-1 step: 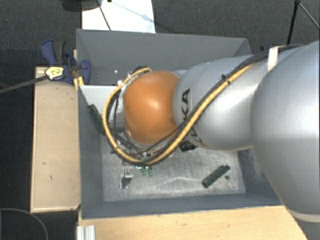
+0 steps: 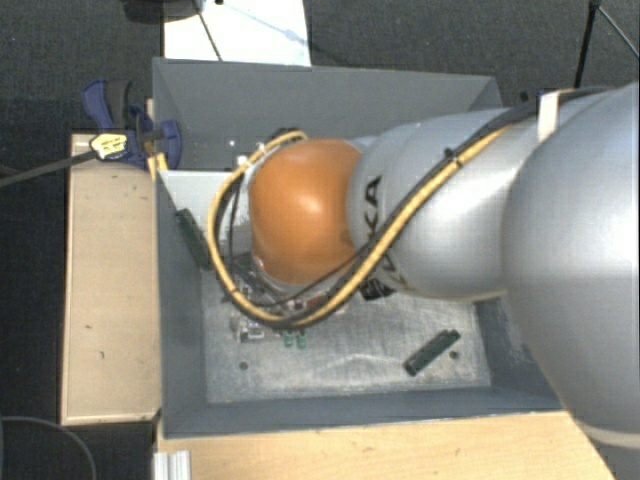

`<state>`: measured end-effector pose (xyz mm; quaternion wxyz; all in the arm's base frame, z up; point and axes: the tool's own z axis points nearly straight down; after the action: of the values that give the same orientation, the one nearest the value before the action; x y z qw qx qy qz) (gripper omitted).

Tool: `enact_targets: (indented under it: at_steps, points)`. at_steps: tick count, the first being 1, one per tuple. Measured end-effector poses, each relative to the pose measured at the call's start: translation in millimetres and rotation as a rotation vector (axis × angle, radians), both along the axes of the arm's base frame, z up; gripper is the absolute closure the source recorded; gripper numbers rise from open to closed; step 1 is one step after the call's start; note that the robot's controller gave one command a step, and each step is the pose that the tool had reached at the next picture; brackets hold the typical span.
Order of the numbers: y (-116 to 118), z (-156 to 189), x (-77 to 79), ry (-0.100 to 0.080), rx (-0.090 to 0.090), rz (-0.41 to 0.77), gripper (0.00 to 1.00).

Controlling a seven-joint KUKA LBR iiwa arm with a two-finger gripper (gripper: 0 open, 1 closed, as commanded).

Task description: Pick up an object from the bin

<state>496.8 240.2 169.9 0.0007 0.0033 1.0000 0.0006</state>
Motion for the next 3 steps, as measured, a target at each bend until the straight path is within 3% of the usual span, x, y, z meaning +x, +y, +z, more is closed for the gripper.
enact_targets:
  at_steps: [1, 2, 3]
  points:
    - [0, 0, 0.0, 0.000, 0.000, -0.002, 1.00]
    - [-1, -21, 3.4, 0.000, 0.000, 0.009, 1.00]
    - [1, -22, 45.1, 0.000, 0.000, 0.098, 1.00]
